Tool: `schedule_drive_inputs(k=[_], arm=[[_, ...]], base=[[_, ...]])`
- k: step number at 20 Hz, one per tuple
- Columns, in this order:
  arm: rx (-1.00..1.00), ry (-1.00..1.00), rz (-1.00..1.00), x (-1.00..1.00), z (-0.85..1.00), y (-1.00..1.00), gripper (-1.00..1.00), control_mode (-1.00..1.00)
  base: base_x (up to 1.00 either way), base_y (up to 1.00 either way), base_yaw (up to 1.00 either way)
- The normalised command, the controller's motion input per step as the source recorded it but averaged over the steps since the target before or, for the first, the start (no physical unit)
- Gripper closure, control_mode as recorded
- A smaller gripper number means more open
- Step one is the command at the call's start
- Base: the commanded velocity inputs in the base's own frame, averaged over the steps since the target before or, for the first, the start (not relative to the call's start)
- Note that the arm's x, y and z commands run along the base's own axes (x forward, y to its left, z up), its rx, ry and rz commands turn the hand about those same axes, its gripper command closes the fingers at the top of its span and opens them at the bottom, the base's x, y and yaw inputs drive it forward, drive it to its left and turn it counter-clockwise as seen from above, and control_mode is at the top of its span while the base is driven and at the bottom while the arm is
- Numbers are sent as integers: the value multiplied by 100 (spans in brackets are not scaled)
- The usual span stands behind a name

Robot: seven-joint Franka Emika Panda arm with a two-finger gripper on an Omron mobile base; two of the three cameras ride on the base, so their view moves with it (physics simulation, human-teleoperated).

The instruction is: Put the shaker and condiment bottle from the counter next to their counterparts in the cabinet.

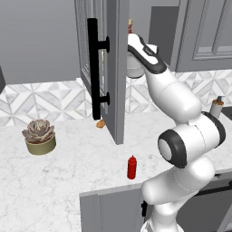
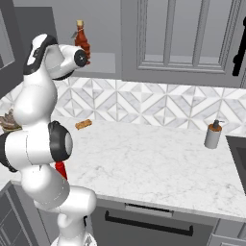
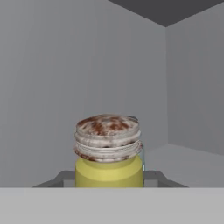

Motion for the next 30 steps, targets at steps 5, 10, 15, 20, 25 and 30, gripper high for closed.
schedule_drive_inputs(k=[5, 10, 15, 20, 25, 30], arm=[[-1, -2, 0, 0, -1, 4, 100, -100], [-1, -3, 0, 0, -4, 7, -100, -100], [0, -5, 0, 0, -1, 1, -100, -100], [0, -6, 0, 0, 0, 0, -100, -100], [0, -5, 0, -1, 0, 0, -100, -100], [-3, -3, 0, -34, -13, -8, -100, -100]], base=[[0, 0, 0], [0, 0, 0], [0, 0, 0], [0, 0, 0], [0, 0, 0], [0, 0, 0]])
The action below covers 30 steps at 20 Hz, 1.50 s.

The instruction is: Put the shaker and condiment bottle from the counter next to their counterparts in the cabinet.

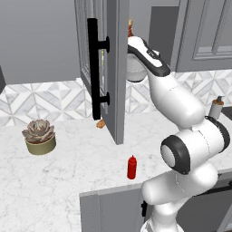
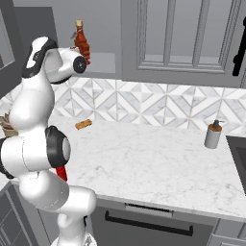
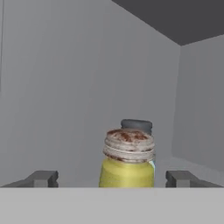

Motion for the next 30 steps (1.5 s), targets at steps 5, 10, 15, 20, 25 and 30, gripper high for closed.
schedule_drive_inputs(k=[5, 10, 15, 20, 25, 30], arm=[[-7, 0, 1, -58, -27, -24, -100, -100], [-5, -3, 2, -67, -22, -41, -100, -100], [-2, -8, 3, -87, -19, -54, -100, -100], [-1, -5, 15, -97, -59, -53, -100, -100], [-5, 6, 52, -70, -100, -43, -100, -100], [-9, 11, 38, -41, -84, -25, -100, -100]], base=[[0, 0, 0], [0, 0, 0], [0, 0, 0], [0, 0, 0], [0, 0, 0], [0, 0, 0]])
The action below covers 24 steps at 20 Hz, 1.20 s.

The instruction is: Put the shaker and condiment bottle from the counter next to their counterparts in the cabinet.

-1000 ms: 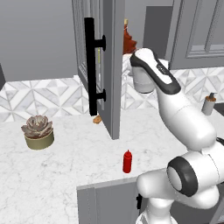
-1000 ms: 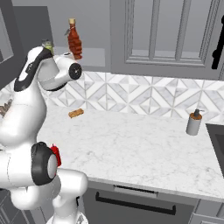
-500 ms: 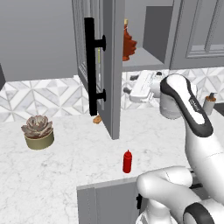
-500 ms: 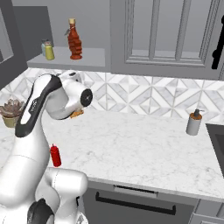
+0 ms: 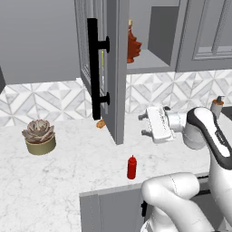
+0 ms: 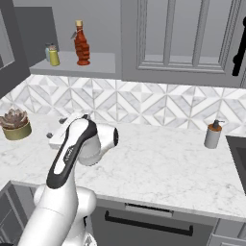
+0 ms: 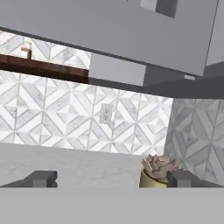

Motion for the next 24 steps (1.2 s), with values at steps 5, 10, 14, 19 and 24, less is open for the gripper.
schedule_drive_inputs(k=[5, 10, 14, 19, 24], arm=[[-1, 14, 7, -1, -52, 11, -100, -100], [-27, 33, 24, -12, -100, 0, -100, -100], [-12, 16, 18, -7, -71, 0, -100, -100], [1, 4, 9, 0, -39, 0, -100, -100], [0, 0, 4, 0, -25, 0, -100, -100]], base=[[0, 0, 0], [0, 0, 0], [0, 0, 0], [0, 0, 0], [0, 0, 0]])
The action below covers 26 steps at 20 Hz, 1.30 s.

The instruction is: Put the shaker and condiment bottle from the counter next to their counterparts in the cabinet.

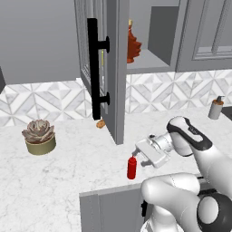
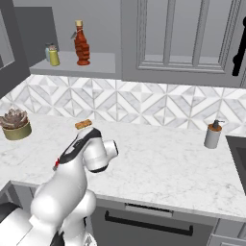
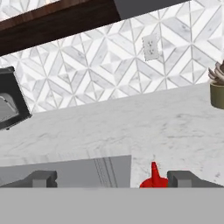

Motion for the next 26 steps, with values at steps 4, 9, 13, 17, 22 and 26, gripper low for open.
schedule_drive_inputs(k=[4, 9, 13, 17, 22, 26], arm=[[0, -4, 0, 0, -31, 0, -100, -100], [0, -11, 0, 0, -17, 0, -100, -100], [0, -9, 0, -1, 2, 0, -100, -100], [1, -5, 0, 0, 2, 0, -100, -100], [2, -5, 0, -1, 0, 0, -100, -100], [0, -5, -2, 0, 0, 0, -100, -100]], base=[[0, 0, 0], [0, 0, 0], [0, 0, 0], [0, 0, 0], [0, 0, 0], [0, 0, 0]])
